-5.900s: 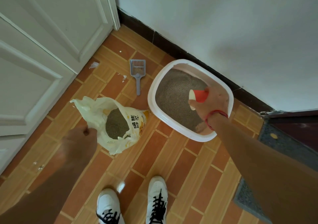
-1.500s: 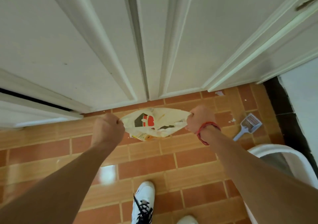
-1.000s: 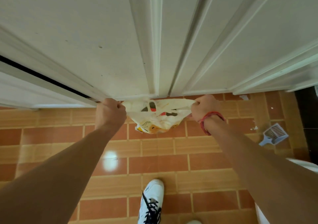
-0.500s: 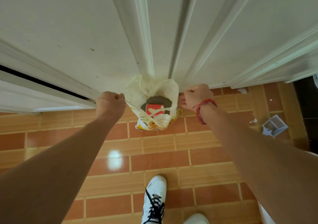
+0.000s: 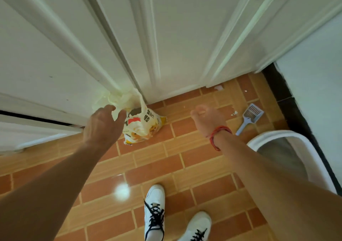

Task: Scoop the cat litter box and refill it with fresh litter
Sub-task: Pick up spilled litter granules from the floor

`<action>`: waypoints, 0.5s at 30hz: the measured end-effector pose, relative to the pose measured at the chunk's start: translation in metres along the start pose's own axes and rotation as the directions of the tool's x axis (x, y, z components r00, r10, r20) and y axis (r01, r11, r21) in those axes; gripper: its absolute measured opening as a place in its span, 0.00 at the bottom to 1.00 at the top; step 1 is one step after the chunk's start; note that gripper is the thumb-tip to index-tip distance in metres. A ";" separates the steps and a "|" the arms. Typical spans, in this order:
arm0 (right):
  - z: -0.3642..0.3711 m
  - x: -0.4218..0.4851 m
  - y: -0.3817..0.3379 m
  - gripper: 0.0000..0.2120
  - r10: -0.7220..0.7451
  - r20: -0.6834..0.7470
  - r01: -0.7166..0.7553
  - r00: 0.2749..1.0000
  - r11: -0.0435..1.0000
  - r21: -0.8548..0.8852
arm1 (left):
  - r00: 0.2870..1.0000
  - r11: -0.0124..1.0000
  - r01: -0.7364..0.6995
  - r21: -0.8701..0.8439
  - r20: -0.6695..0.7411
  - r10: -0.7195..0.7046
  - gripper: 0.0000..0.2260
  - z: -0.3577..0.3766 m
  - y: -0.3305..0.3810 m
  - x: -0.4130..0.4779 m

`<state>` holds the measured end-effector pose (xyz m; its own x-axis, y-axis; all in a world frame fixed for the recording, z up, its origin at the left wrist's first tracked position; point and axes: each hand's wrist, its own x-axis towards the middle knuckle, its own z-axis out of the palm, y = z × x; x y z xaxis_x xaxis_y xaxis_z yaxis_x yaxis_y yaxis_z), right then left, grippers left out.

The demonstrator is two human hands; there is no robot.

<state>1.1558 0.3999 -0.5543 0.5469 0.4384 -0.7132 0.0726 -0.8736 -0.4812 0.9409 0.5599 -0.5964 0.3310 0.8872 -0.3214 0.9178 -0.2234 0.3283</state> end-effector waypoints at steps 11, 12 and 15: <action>-0.151 -0.171 0.112 0.28 0.012 -0.269 -0.037 0.963 0.995 -0.088 | 0.886 0.906 -0.421 0.052 0.239 0.398 0.27 -0.060 0.187 -0.165; -0.161 -0.183 0.129 0.29 0.020 -0.291 -0.054 0.956 0.993 -0.109 | 0.867 0.890 -0.454 0.052 0.255 0.427 0.27 -0.065 0.200 -0.181; -0.184 -0.235 0.165 0.28 0.065 -0.339 -0.118 0.939 0.983 -0.138 | 0.804 0.826 -0.561 0.060 0.280 0.526 0.28 -0.078 0.234 -0.228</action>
<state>1.1924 0.1143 -0.3725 0.8007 0.2829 -0.5281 0.1218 -0.9400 -0.3188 1.0633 0.3365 -0.3773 0.8096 0.4827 -0.3340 0.5853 -0.7066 0.3977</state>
